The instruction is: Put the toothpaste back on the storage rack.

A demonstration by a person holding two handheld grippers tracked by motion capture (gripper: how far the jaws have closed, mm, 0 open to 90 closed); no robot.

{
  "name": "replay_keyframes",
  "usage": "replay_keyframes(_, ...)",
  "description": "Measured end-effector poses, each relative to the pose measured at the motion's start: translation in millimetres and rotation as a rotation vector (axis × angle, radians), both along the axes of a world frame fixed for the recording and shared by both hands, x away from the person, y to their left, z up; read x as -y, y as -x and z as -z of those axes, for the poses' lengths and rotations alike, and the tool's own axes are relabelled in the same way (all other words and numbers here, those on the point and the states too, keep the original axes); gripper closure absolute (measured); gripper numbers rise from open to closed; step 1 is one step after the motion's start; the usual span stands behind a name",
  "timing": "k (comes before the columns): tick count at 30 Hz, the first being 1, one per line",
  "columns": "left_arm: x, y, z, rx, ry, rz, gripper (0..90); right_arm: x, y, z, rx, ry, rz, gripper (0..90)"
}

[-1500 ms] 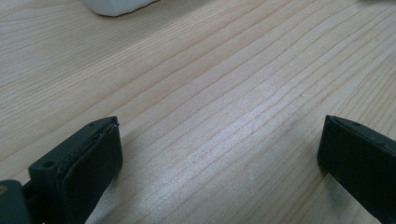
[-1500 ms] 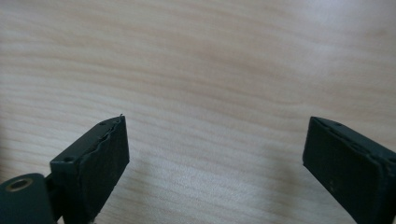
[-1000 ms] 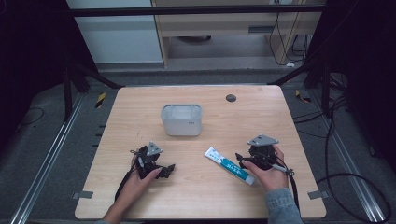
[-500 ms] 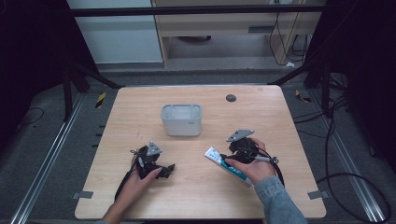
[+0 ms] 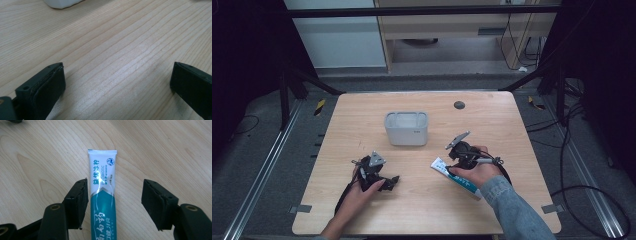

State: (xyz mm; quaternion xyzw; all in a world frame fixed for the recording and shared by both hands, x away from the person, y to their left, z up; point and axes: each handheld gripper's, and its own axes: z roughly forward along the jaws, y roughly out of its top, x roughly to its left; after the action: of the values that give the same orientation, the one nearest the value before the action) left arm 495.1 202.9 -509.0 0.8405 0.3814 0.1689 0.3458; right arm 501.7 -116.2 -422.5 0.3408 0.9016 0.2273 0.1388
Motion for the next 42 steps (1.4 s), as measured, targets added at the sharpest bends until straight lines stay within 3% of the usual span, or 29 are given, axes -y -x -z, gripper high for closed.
replay_keyframes(7,0.1,-0.6,0.0,-0.001,0.000,0.000,0.0,-4.1,-6.5,11.2,-0.052,0.018,-0.005,43.6)
replay_keyframes(18,0.0,-1.6,0.0,0.000,0.000,-0.001,0.0,-8.8,-6.3,35.7,-0.138,0.063,-0.009,43.7)
replay_keyframes(36,-0.2,-2.5,0.0,0.000,0.000,-0.002,0.0,-14.8,-13.2,47.8,-0.173,0.086,0.004,53.3)
replay_keyframes(42,-0.2,-2.6,-0.1,-0.001,-0.001,-0.001,0.0,-13.4,-14.8,48.7,-0.186,0.073,0.005,55.2)
